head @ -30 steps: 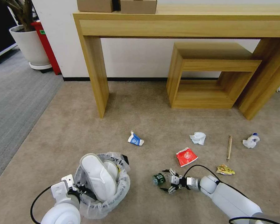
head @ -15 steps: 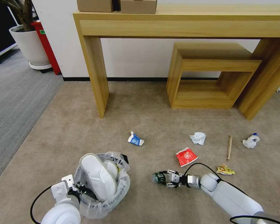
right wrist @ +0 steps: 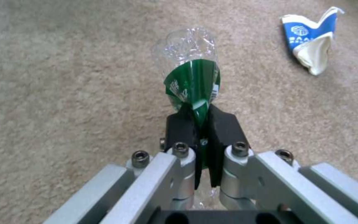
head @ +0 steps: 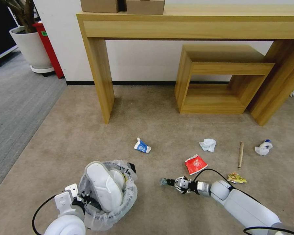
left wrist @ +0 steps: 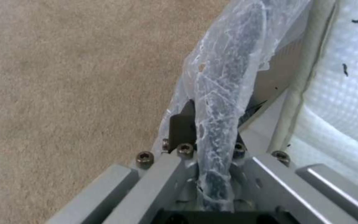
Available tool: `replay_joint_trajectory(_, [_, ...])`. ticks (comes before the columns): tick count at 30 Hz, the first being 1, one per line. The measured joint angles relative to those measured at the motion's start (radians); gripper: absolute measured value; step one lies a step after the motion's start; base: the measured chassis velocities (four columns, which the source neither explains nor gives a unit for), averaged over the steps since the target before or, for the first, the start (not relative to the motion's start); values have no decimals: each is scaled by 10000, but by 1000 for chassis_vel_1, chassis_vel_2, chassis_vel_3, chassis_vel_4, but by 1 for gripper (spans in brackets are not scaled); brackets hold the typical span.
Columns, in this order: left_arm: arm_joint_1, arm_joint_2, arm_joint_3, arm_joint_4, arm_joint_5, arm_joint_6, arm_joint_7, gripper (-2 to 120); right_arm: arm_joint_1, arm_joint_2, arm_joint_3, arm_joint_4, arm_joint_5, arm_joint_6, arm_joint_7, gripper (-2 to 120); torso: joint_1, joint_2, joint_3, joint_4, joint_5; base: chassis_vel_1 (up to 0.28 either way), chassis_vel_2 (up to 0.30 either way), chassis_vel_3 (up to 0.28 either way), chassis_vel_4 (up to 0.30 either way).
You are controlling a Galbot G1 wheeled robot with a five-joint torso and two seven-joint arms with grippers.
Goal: Pick up the trash bin and place the garbage on the floor into it.
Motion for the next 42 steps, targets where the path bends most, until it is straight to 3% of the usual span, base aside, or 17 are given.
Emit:
replay_joint_trajectory(9, [-14,58,20,-55,-52,-2,0,0,-204,-515,524,946,604,-251,-25,3,0,0,0,0,1,0,0,0,0])
replay_joint_trajectory(18, [3,122,58,-199,-66,-31,0,0,-1056,-1408,1952,2656,1428,-547,-49,3,0,0,0,-2,1,0,0,0,0])
replay_joint_trajectory(21, [3,193,46,-316,-165,-56,1,0,-1551,-1878,3060,4000,2253,-660,-110,3,0,0,0,-2,-1,0,0,0,0])
replay_joint_trajectory(29, [9,224,-30,-507,-358,-87,-24,0,-1893,-2570,4217,6323,4114,-961,-168,3,0,0,0,0,-2,0,0,0,0])
replay_joint_trajectory(36, [-78,415,-235,-723,-998,-157,-278,0,-1799,-2715,3422,8290,6241,-1415,-550,3,0,1,0,0,0,0,0,0,0])
replay_joint_trajectory(39, [-216,503,-297,-765,-1278,-163,-396,0,-1356,-2524,2286,9181,7413,-1759,-474,3,0,0,0,0,0,0,0,0,0])
replay_joint_trajectory(42, [-307,488,-272,-691,-1309,-164,-428,0,-839,-2423,1545,9410,7695,-1896,-434,3,-1,0,0,0,-2,0,0,0,0])
